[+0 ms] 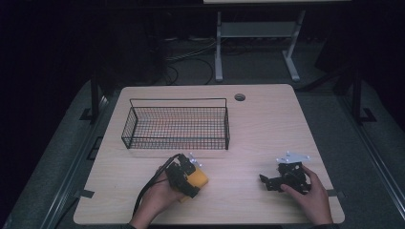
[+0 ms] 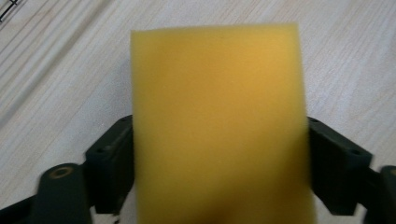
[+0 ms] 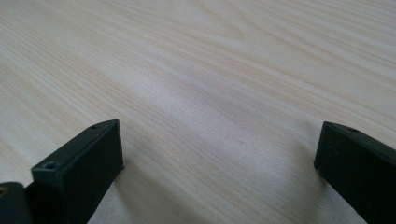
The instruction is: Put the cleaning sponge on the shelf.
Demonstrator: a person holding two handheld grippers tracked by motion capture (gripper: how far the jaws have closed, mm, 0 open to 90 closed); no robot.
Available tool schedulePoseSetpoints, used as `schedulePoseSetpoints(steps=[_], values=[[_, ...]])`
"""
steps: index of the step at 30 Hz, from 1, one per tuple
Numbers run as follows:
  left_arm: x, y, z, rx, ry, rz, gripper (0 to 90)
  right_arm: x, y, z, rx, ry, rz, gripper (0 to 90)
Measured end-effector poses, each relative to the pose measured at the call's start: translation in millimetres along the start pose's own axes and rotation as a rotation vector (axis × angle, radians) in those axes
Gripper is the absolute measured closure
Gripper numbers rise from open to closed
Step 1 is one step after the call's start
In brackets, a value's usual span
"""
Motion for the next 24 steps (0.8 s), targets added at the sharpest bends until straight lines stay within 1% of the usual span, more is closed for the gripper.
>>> schedulePoseSetpoints(steps=[12, 16, 19, 24], values=[[1.4, -0.3, 1.0, 0.0, 0.002, -0.003, 22.4, 0.1, -0.2, 0.1, 0.0, 0.0, -0.001, 0.4], [2.1, -1.4, 1.5, 0.005, 0.003, 0.002, 22.5, 0.1, -0.3, 0.1, 0.0, -0.001, -0.002, 0.4], [2.5, -2.2, 3.5, 0.011, 0.013, 0.009, 22.6, 0.1, -0.3, 0.1, 0.0, -0.001, -0.002, 0.4], [1.6, -2.0, 6.8, 0.016, 0.015, 0.005, 22.7, 0.1, -0.3, 0.1, 0.001, -0.001, -0.003, 0.4]])
Point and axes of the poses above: each handheld gripper's, and its own axes: z roughly backward along the jaws, x roughly out of its underside, y roughly to its right, the point moved 1 cm from there along -z, roughly forward along the jaws, and after that the axes turned 3 degrees about -y, right-handed, at the moved point
